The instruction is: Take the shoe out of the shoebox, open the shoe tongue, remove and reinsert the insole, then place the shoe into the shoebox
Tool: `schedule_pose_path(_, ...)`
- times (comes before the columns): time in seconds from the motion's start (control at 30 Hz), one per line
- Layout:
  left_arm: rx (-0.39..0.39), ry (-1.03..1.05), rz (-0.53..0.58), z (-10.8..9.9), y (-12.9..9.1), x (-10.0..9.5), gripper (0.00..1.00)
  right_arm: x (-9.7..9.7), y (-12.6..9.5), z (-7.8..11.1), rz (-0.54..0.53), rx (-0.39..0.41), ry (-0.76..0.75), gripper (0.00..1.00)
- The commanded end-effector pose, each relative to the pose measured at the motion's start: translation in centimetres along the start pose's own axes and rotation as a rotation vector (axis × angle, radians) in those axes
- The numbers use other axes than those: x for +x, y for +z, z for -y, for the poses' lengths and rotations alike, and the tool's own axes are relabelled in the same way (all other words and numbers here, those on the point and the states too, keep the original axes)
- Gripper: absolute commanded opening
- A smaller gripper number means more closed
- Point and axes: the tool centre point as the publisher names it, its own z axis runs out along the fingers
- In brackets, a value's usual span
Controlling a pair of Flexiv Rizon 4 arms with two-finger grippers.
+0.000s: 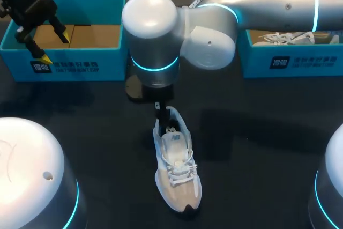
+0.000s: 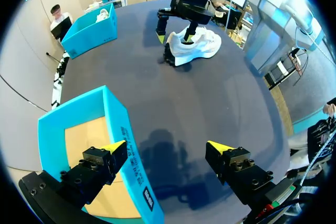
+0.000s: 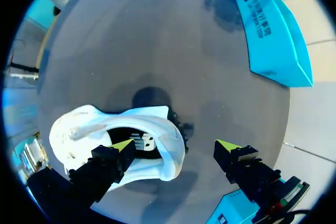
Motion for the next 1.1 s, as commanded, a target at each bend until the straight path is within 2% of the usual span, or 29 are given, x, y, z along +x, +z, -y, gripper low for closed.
schedule_pose_path(0.03, -0.003, 0.001, 0.002, 0.0, 0.0, 0.1, 1.00, -0.3, 0.4, 0.4, -0.007, -0.012, -0.009, 1.00)
schedule_pose_path(0.27, -0.003, 0.001, 0.002, 0.0, 0.0, 0.1, 1.00, -0.7, 2.0, 0.0, -0.003, -0.036, -0.058, 1.00)
schedule_pose_path(0.83, -0.003, 0.001, 0.002, 0.0, 0.0, 0.1, 1.00, -1.2, 5.4, 0.7, -0.051, -0.042, -0.059, 1.00)
schedule_pose_path(0.9, -0.003, 0.001, 0.002, 0.0, 0.0, 0.1, 1.00, -1.2, 5.6, 0.7, -0.057, -0.043, -0.054, 0.85)
schedule_pose_path(0.97, -0.003, 0.001, 0.002, 0.0, 0.0, 0.1, 1.00, -1.2, 5.6, 0.7, -0.057, -0.046, -0.051, 0.80)
schedule_pose_path(1.03, -0.003, 0.001, 0.002, 0.0, 0.0, 0.1, 1.00, -1.2, 5.6, 0.7, -0.055, -0.048, -0.049, 0.54)
schedule_pose_path(1.1, -0.003, 0.001, 0.002, 0.0, 0.0, 0.1, 1.00, -1.2, 5.6, 0.6, -0.052, -0.049, -0.046, 0.42)
